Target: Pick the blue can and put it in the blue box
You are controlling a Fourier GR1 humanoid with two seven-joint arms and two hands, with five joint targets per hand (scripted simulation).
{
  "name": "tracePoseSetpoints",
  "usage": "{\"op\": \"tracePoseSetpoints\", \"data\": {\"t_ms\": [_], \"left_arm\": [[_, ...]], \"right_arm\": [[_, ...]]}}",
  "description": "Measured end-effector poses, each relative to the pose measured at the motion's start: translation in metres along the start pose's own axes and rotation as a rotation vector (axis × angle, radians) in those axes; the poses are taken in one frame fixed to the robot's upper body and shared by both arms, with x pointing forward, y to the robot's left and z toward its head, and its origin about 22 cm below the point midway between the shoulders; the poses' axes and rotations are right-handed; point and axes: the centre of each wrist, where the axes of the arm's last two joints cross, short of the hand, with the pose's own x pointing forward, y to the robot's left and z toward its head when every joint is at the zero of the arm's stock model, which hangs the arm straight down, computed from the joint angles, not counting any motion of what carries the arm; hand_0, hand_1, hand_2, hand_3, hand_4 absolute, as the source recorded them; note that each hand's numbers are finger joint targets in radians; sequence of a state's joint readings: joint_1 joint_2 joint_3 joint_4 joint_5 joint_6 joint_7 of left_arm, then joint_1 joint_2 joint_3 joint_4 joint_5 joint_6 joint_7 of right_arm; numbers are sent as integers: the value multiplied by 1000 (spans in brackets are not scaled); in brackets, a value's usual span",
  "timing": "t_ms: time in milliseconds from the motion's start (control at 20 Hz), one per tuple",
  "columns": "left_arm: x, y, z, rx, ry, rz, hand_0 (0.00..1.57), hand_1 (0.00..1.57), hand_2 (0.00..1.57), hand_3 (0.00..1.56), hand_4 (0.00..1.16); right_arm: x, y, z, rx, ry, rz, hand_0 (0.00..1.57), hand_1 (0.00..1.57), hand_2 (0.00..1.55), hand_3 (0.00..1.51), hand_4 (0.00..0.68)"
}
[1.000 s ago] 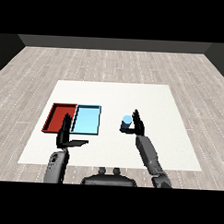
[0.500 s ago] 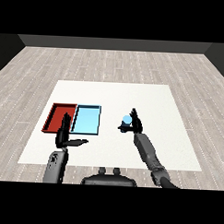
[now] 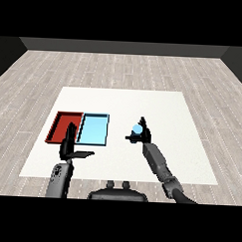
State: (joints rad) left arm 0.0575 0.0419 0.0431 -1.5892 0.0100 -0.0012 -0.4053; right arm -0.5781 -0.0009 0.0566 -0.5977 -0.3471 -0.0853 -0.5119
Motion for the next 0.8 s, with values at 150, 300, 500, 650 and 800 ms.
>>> {"op": "tracePoseSetpoints", "data": {"t_ms": [150,300,500,650,800], "left_arm": [[1,6,-8,7,5,-2,0,0,0,0,0],[-1,0,-9,8,0,1,0,0,0,0,0],[-1,-2,-6,-1,-3,15,0,0,0,0,0],[0,-5,-7,2,-2,15,0,0,0,0,0],[7,-3,-6,-1,-8,8,0,0,0,0,0]], "right_arm": [[-4,-5,-3,-6,4,-4,0,0,0,0,0],[-5,-2,-5,-43,0,4,1065,1065,1233,1179,0],[-5,3,-8,-93,37,64,1467,1467,1459,1448,543],[-3,7,-11,-117,57,91,1461,1461,1455,1438,543],[1,9,-11,-117,51,101,1434,1434,1437,1370,504]]}}
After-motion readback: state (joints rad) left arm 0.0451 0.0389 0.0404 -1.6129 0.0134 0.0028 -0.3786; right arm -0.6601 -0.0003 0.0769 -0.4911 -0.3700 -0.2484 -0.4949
